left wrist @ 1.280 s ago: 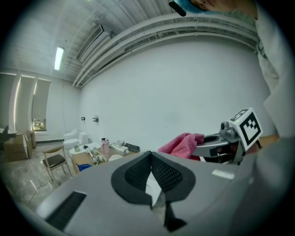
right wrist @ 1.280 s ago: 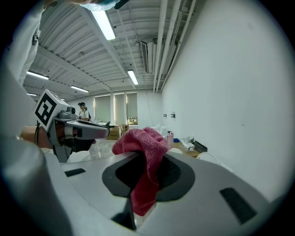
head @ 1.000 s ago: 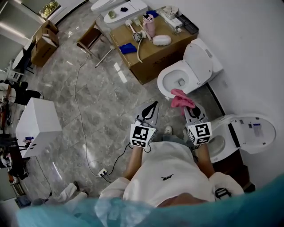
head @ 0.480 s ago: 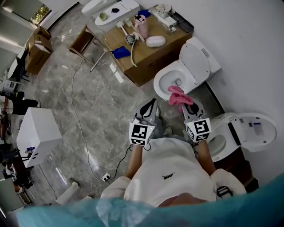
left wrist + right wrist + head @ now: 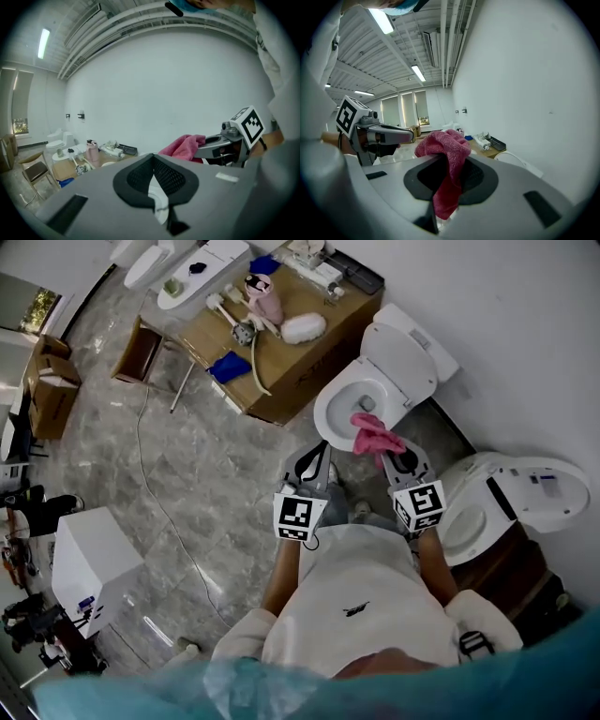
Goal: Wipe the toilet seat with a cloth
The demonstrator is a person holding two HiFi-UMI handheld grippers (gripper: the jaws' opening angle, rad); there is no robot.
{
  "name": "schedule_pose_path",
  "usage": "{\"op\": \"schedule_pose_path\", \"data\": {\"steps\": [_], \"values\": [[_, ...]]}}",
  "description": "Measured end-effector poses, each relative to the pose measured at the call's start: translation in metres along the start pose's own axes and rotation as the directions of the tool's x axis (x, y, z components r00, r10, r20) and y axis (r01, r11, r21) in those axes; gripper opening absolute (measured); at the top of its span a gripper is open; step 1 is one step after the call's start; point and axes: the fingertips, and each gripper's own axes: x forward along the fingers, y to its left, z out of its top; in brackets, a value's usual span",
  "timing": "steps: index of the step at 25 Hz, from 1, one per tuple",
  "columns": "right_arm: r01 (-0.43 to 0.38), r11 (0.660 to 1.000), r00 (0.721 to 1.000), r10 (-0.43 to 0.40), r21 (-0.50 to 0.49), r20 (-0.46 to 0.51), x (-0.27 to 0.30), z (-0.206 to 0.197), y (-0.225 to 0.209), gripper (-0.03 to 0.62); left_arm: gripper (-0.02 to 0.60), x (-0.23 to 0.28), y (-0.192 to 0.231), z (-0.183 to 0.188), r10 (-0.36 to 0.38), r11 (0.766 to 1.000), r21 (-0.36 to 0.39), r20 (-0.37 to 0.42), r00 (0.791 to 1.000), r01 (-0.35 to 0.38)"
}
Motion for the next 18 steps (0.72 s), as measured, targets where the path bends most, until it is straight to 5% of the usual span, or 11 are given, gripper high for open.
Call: {"op": "schedule_pose_path", "data": {"steps": [8, 18], "values": [[0.155, 0.976, 0.986, -0.144, 0.154, -0.080, 0.044, -0.033, -0.035, 0.054, 0.007, 0.063, 0.032, -0.029, -0.170, 0.985, -0.001, -0.055, 0.984, 0.170], [0.282, 0.936, 0.946, -0.236, 0.209, -0.220, 0.066, -0.103, -0.079, 0.054, 0.006, 0.130, 0.015, -0.081, -0.357, 0.934, -0.031, -0.159, 0.920, 0.357]]}}
